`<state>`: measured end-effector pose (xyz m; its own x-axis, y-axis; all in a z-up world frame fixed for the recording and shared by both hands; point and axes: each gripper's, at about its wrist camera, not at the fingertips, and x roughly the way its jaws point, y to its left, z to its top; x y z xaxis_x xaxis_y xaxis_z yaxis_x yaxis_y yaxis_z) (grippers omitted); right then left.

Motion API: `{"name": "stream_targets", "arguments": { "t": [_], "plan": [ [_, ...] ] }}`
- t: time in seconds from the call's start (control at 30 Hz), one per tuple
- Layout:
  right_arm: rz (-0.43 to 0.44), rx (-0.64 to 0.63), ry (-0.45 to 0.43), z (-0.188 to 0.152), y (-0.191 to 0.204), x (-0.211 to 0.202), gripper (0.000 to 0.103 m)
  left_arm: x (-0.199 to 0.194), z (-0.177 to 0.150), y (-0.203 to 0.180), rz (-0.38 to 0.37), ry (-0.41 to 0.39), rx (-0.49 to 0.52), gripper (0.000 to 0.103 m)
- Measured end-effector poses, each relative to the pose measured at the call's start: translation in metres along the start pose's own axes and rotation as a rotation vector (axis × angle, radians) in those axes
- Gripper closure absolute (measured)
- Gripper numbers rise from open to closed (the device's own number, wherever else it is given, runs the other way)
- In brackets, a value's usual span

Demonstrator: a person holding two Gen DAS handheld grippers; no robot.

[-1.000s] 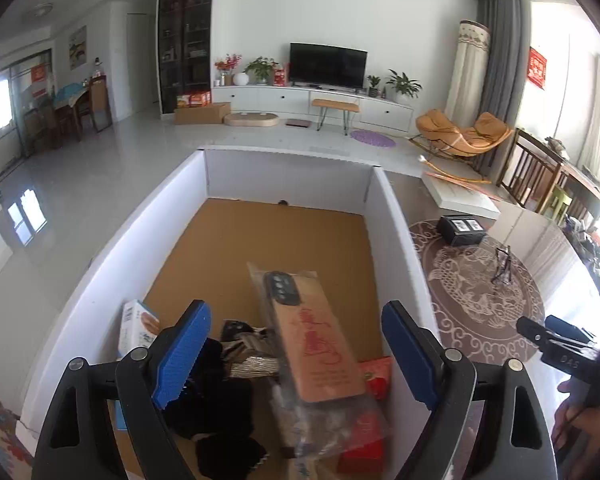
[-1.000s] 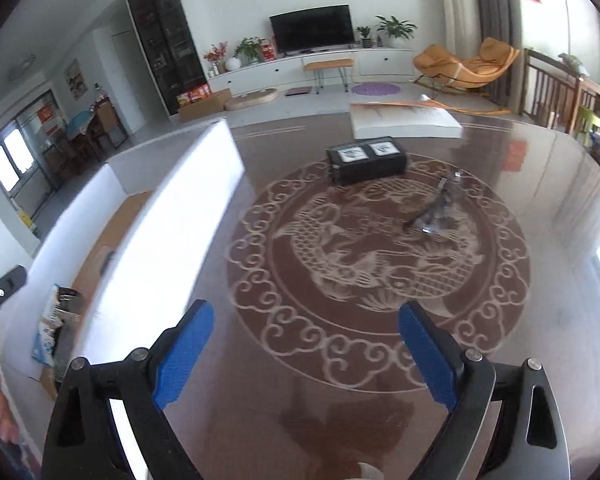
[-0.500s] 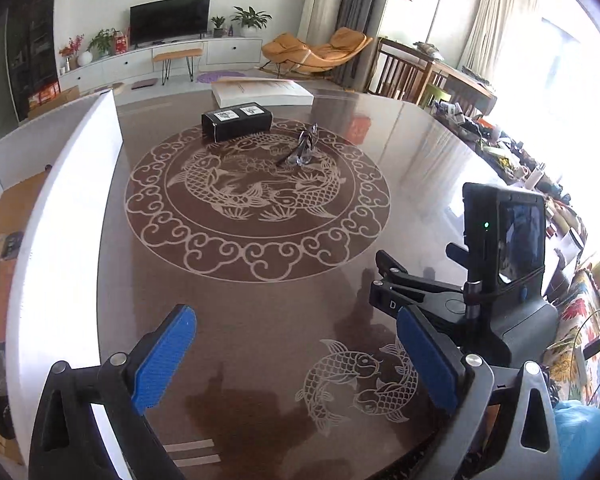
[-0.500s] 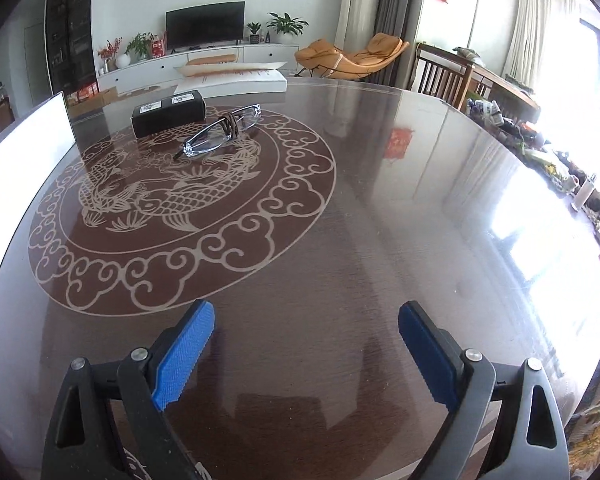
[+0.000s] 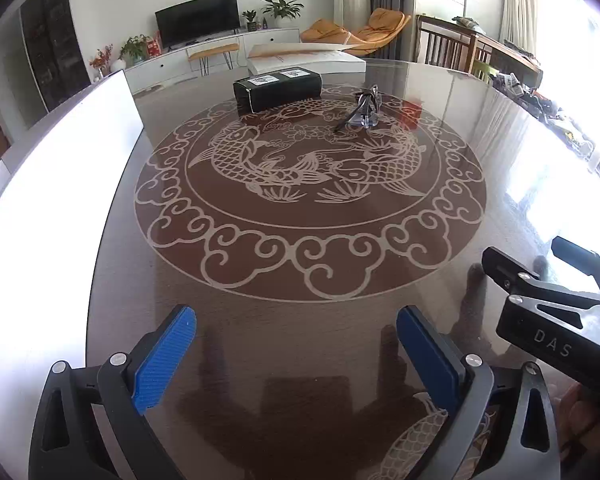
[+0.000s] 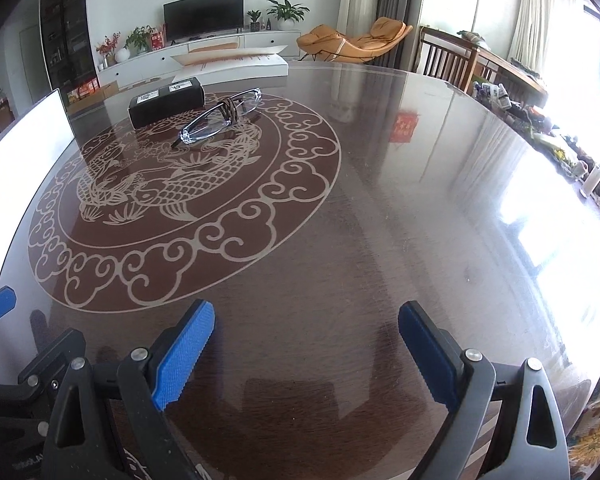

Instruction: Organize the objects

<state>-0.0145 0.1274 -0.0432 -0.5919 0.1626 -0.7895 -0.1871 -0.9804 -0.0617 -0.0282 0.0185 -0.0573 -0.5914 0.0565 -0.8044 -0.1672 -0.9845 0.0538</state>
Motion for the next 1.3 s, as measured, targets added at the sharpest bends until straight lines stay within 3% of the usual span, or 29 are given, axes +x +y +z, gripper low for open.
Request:
{"name": "stream_targets", "arguments": {
  "t": [0.2,1.17,1.3],
  "plan": [
    [0.018,0.019,0.008,-0.001,-0.002,0.002,0.009,0.011,0.004,0.014,-0.021,0.026,-0.055,0.001],
    [0.04,0.034,0.038,0.0,-0.004,0.006,0.0,0.025,0.018,0.025,-0.015,0.018,-0.061,0.0],
    [0.063,-0.004,0.052,0.016,0.002,0.017,0.0,0.026,0.019,0.025,-0.015,0.017,-0.062,0.0]
  ]
}}
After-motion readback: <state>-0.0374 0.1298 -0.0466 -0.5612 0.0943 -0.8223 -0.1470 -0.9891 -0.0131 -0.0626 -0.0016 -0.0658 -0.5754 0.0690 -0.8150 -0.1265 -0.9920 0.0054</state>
